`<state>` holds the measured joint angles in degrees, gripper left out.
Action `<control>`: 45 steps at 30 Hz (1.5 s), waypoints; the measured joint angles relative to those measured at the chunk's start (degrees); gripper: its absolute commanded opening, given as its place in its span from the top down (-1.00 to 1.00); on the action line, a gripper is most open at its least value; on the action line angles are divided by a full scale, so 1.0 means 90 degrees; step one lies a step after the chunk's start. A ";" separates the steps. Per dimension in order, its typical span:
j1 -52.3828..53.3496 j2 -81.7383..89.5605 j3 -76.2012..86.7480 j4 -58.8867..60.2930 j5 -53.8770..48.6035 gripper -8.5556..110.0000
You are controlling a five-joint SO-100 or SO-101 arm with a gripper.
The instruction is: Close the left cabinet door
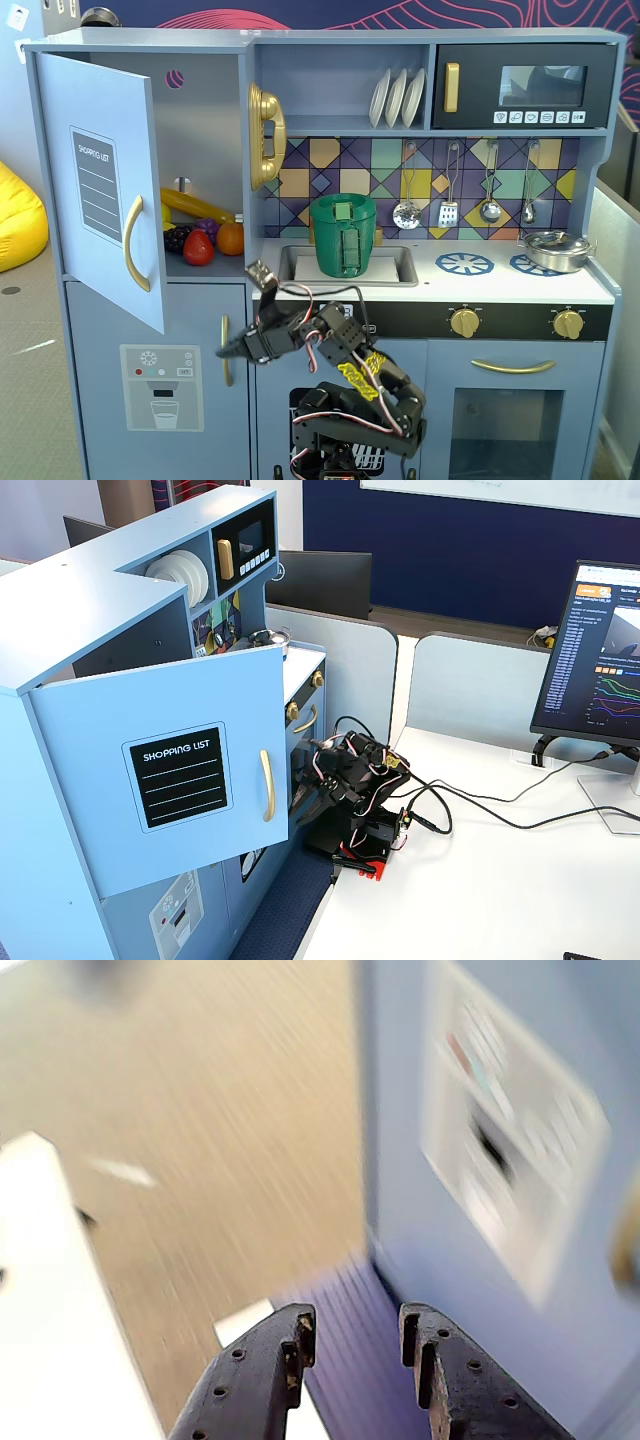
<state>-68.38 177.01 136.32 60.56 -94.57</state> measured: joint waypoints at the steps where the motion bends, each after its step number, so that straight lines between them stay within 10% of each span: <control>1: -0.0205 -0.0117 -0.0176 -0.0156 -0.0098 0.86; 20: -0.2568 -0.2920 -0.2578 -0.2031 -0.1318 0.86; 45: -0.1328 -0.4873 -0.3945 -0.2744 -0.1426 0.86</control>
<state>-80.33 133.15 100.81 35.86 -107.40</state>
